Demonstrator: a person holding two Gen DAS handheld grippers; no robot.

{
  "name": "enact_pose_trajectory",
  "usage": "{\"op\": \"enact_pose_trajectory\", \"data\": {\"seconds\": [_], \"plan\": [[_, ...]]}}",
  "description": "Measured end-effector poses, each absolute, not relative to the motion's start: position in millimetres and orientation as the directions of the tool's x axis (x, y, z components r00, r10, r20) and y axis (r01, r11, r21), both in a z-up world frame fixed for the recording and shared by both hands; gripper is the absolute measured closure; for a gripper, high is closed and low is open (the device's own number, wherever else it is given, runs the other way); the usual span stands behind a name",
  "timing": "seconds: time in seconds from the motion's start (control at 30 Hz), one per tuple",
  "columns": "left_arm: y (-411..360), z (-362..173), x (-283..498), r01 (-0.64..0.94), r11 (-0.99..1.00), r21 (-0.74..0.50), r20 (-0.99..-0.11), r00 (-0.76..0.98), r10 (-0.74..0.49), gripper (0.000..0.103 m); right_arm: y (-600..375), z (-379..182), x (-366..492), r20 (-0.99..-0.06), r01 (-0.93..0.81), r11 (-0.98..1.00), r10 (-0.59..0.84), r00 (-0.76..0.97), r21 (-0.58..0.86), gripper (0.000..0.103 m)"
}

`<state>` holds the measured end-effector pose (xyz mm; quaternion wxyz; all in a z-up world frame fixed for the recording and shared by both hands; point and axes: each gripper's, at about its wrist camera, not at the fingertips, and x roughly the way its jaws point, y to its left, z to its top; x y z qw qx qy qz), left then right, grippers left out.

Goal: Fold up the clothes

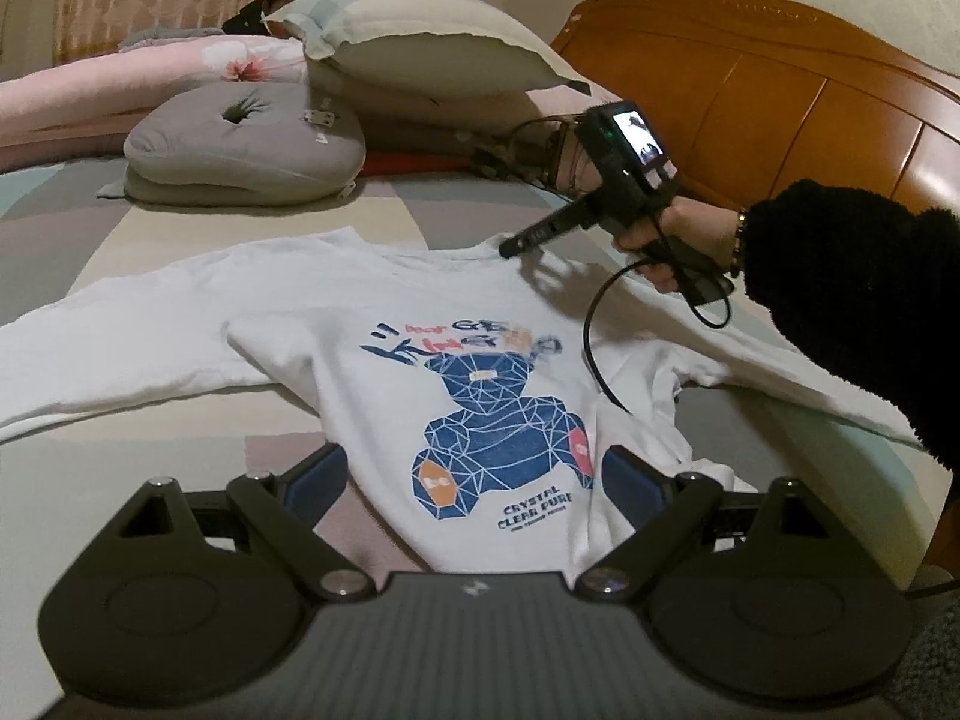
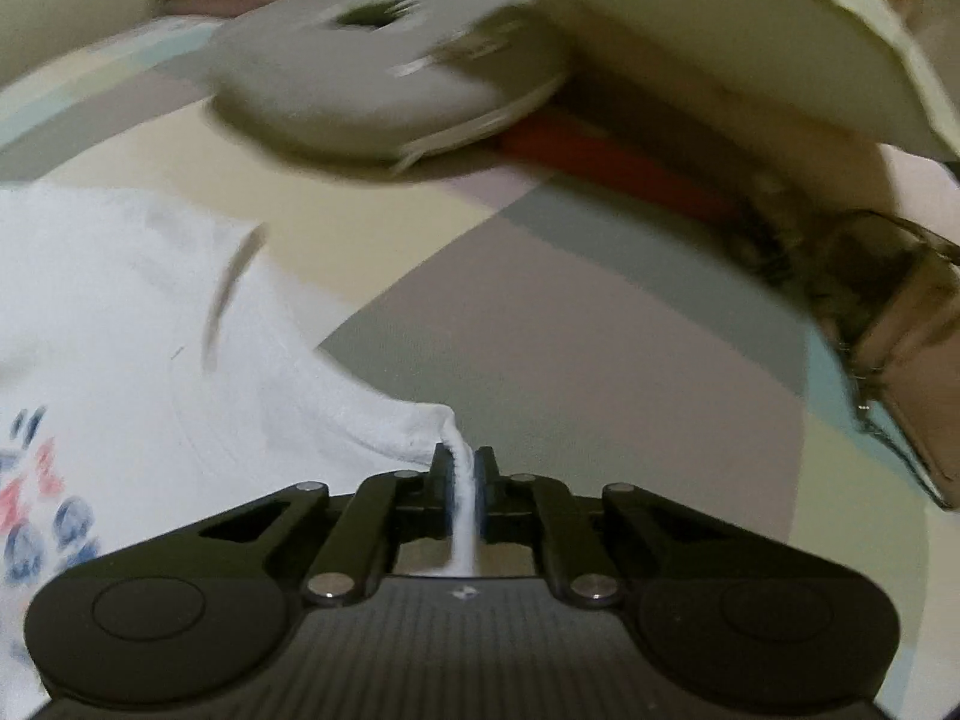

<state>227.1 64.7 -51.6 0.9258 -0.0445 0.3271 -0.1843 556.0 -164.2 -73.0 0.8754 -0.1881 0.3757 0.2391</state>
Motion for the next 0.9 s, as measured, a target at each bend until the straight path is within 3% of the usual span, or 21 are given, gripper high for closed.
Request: {"op": "enact_pose_trajectory", "data": {"seconds": [0.17, 0.3, 0.37, 0.5, 0.63, 0.77, 0.9], "plan": [[68.7, -49.6, 222.9, 0.309, 0.931, -0.194, -0.59, 0.722, -0.362, 0.011, -153.7, -76.0, 564.0, -0.746, -0.506, 0.845, 0.224, 0.628, -0.173, 0.093], [71.5, -48.5, 221.3, 0.303, 0.934, -0.189, -0.591, 0.725, -0.355, 0.011, -157.3, -54.0, 552.0, -0.724, -0.493, 0.858, 0.247, 0.644, -0.146, 0.08], [72.4, -47.9, 221.7, 0.303, 0.934, -0.19, -0.59, 0.725, -0.355, 0.011, -164.2, -41.2, 546.3, -0.723, -0.474, 0.87, 0.24, 0.648, -0.137, 0.078], [71.0, -48.6, 223.2, 0.303, 0.933, -0.195, -0.593, 0.721, -0.358, 0.011, -193.8, -36.0, 532.6, -0.77, -0.436, 0.9, 0.274, 0.577, -0.007, 0.077], [66.6, -51.3, 225.5, 0.303, 0.933, -0.195, -0.604, 0.712, -0.358, 0.011, -216.8, -65.1, 529.3, -0.815, -0.368, 0.926, 0.28, 0.507, 0.089, 0.077], [61.7, -52.6, 225.9, 0.301, 0.935, -0.19, -0.616, 0.704, -0.352, 0.011, -222.0, -84.5, 539.3, -0.773, -0.288, 0.955, 0.233, 0.59, 0.068, 0.078], [59.7, -50.6, 223.1, 0.31, 0.933, -0.182, -0.618, 0.702, -0.353, 0.011, -217.8, -79.1, 538.2, -0.763, -0.267, 0.964, 0.177, 0.621, 0.007, 0.071]]}}
